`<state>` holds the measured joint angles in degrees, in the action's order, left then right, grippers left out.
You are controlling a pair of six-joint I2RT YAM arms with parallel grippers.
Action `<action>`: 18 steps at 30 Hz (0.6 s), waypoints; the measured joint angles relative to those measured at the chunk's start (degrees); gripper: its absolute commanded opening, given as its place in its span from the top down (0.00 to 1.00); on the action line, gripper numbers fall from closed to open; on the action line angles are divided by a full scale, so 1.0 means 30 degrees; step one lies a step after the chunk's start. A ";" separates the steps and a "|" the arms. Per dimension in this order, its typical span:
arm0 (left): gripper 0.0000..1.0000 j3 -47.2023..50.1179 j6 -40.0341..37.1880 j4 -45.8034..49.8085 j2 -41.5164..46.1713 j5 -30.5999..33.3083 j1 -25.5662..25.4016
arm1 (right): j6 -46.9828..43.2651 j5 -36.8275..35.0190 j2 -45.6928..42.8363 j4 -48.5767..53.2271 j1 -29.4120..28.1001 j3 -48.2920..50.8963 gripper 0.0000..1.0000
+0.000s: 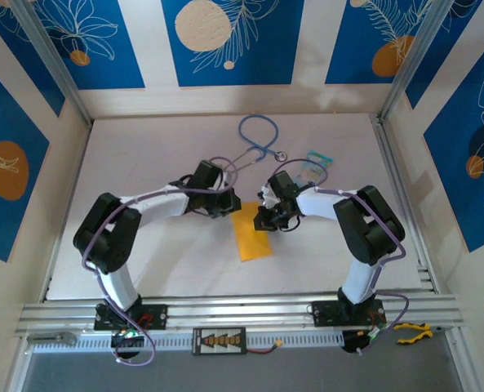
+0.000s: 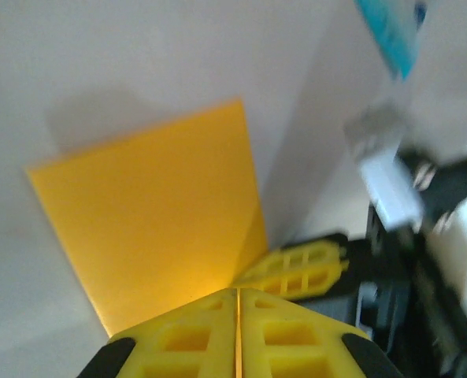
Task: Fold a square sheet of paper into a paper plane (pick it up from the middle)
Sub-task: First fold the square sheet of paper in half at the center of the table.
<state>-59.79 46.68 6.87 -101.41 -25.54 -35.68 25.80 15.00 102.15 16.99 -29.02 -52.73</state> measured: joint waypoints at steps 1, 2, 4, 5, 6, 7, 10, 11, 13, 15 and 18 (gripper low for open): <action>0.91 0.0386 0.0138 -0.0153 -0.0007 -0.0022 -0.0415 | 0.0015 0.0000 -0.0073 0.0000 0.0058 0.0066 1.00; 0.91 0.0772 0.0342 -0.0306 -0.0007 -0.0131 -0.0801 | 0.0051 0.0000 -0.0124 0.0000 0.0102 0.0131 1.00; 0.91 0.1399 0.0670 -0.0678 -0.0051 -0.0204 -0.1311 | 0.0066 0.0015 -0.0153 0.0000 0.0153 0.0182 1.00; 0.92 0.1690 0.0896 -0.0940 -0.0117 -0.0233 -0.1523 | 0.0066 0.0015 -0.0160 -0.0007 0.0168 0.0211 1.00; 0.92 0.1909 0.1042 -0.1188 -0.0197 -0.0270 -0.1654 | 0.0066 0.0029 -0.0160 -0.0015 0.0182 0.0211 1.00; 0.92 0.2149 0.1297 -0.1501 -0.0299 -0.0277 -0.1821 | 0.0066 0.0029 -0.0160 -0.0015 0.0182 0.0219 1.00; 0.92 0.2951 0.1749 -0.2339 -0.0474 -0.0270 -0.2135 | 0.0066 0.0036 -0.0160 -0.0029 0.0182 0.0226 1.00; 0.91 0.3315 0.1851 -0.2681 -0.0481 -0.0270 -0.2193 | 0.0066 0.0036 -0.0168 -0.0036 0.0182 0.0233 1.00; 0.90 0.4131 0.1982 -0.3781 -0.0466 -0.0415 -0.2208 | 0.0066 0.0029 -0.0197 -0.0073 0.0182 0.0262 1.00; 0.90 0.4597 0.2004 -0.4677 -0.0401 -0.0568 -0.2208 | 0.0066 0.0029 -0.0204 -0.0073 0.0182 0.0262 1.00; 0.88 0.5209 0.1996 -0.5741 -0.0189 -0.0583 -0.2208 | 0.0066 0.0022 -0.0233 -0.0087 0.0182 0.0306 1.00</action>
<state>-44.16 52.66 -10.35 -101.97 -27.29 -42.30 26.00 15.07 101.45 16.73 -28.47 -51.81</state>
